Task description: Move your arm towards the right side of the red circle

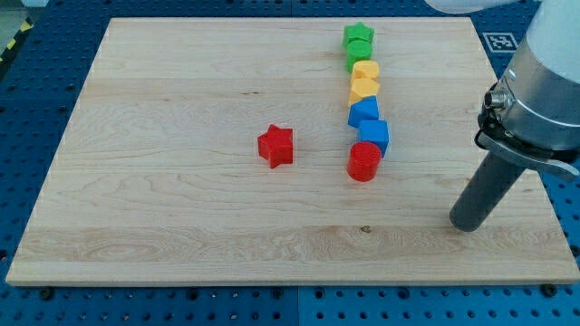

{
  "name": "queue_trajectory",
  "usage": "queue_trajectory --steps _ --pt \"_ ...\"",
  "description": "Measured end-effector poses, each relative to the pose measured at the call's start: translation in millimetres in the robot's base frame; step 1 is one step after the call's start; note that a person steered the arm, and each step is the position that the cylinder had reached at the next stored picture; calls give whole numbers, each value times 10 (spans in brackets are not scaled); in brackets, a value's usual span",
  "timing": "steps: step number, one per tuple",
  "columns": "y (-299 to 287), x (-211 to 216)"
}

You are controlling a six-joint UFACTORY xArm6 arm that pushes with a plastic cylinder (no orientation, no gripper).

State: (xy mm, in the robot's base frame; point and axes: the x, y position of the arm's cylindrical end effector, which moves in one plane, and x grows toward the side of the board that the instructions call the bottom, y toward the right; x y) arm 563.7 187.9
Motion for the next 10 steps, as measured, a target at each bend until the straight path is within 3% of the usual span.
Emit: queue_trajectory --steps 3,5,10 --pt "65 -243" --pt "-310 -567" --pt "-615 -717"
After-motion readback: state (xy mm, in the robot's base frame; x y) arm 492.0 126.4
